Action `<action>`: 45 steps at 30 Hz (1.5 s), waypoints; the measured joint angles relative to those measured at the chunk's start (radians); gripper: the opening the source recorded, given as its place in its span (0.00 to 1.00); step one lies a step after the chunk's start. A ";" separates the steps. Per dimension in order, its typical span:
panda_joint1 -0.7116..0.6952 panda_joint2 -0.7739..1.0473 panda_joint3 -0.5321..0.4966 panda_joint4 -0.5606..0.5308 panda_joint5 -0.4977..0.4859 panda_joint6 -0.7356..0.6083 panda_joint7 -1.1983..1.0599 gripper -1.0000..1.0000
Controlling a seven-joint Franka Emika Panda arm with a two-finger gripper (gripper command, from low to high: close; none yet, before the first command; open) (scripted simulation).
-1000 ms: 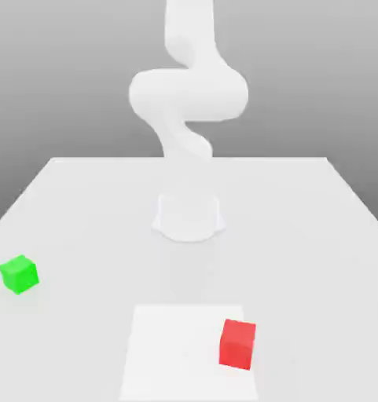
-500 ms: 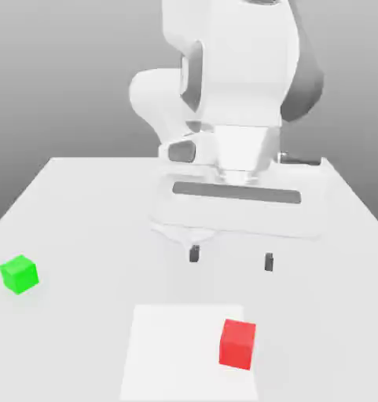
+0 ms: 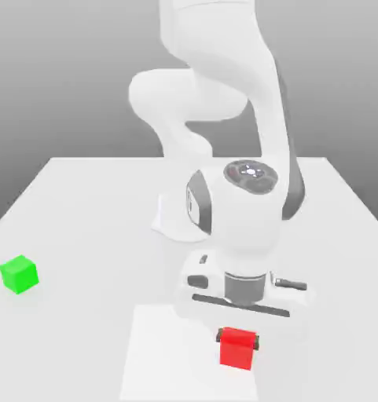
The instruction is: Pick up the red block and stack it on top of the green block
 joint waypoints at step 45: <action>-0.824 -0.134 -0.305 -0.072 0.261 -0.063 0.337 1.00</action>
